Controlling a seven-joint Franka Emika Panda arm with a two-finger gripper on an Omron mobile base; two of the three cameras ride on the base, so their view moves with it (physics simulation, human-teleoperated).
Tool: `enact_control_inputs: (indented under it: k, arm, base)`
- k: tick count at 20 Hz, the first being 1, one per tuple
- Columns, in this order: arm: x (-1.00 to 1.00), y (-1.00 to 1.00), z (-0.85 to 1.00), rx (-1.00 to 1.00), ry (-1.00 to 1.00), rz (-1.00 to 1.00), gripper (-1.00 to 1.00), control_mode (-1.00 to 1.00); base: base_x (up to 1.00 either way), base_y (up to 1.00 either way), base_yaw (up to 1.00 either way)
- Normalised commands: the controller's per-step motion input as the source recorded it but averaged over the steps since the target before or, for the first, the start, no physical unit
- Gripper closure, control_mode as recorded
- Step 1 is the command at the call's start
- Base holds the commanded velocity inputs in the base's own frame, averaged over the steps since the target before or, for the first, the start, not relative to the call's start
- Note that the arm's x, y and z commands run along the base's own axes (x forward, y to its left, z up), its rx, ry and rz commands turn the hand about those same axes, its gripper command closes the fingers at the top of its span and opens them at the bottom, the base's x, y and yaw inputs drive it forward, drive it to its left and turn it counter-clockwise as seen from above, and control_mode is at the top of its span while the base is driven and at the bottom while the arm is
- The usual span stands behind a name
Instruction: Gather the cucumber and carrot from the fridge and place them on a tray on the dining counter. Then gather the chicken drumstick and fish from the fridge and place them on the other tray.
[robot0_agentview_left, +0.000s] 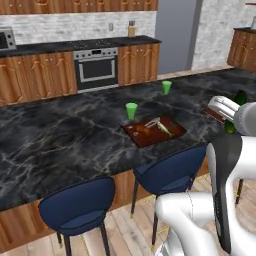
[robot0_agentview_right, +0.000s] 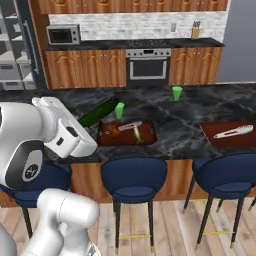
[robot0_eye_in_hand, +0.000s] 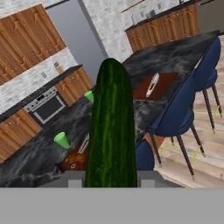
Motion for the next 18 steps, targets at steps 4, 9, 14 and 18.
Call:
enact_control_inputs:
  k: [4, 9, 14, 18]
  arm:
    - [0.00, 0.00, 0.00, 0.00, 0.00, 0.00, 1.00, 1.00]
    - [0.00, 0.00, 0.00, 0.00, 0.00, 0.00, 1.00, 1.00]
    - [0.00, 0.00, 0.00, 0.00, 0.00, 0.00, 1.00, 1.00]
    - [0.00, 0.00, 0.00, 0.00, 0.00, 0.00, 1.00, 1.00]
  base:
    - [0.31, -1.00, 0.09]
    - [0.38, -1.00, 0.09]
    - [0.56, -0.99, 0.13]
    - [0.76, -0.82, 0.19]
